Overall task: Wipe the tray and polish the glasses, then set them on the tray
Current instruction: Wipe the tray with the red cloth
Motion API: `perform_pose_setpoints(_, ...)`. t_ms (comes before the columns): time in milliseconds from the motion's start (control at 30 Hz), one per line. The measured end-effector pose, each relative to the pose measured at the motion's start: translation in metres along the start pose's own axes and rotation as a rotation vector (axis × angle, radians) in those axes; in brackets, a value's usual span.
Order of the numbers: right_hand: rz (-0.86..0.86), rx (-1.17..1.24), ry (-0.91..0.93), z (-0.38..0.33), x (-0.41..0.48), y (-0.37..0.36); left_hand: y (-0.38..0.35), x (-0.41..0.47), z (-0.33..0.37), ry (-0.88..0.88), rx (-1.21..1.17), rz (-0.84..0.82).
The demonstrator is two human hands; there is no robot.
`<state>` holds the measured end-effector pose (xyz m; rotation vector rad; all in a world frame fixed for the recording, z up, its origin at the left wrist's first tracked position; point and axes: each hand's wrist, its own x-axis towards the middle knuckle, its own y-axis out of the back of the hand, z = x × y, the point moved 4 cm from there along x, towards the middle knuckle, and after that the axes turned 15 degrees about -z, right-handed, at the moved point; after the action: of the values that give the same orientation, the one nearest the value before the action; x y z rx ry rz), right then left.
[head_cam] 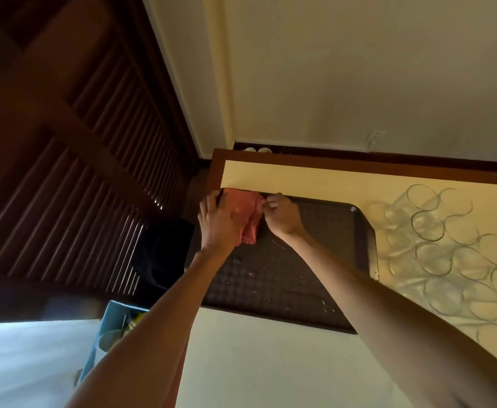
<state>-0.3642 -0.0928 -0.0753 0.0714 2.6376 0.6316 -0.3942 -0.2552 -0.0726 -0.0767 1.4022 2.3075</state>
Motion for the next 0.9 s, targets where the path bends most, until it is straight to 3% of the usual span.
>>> perform_pose_setpoints(100, 0.09, -0.111, 0.055, 0.023, -0.008, 0.025, -0.029, 0.006, 0.006, -0.133, 0.081, -0.123)
perform_pose_setpoints(233, 0.213, -0.343, 0.045, 0.061, -0.027, 0.06, -0.058, 0.018, -0.009, -0.106, 0.251, -0.247)
perform_pose_setpoints(367, 0.427, -0.574, -0.123, 0.099, -0.049, 0.1, -0.063, 0.027, -0.017, -0.102, 0.306, -0.234)
perform_pose_setpoints(467, 0.481, -0.624, -0.278, 0.127, -0.057, 0.12, -0.067, 0.03, -0.013, -0.076, 0.299, -0.21)
perform_pose_setpoints(533, 0.442, -0.569, -0.342, 0.145, -0.058, 0.126, -0.072, 0.029, -0.006, -0.036, 0.28, -0.179)
perform_pose_setpoints(667, 0.396, -0.337, -0.222, 0.156, -0.058, 0.124, -0.091, 0.024, 0.028, -0.002, 0.247, -0.173)
perform_pose_setpoints(900, 0.385, -0.068, -0.178, 0.156, -0.062, 0.13, -0.138, 0.015, 0.096, -0.055, 0.229, -0.207)
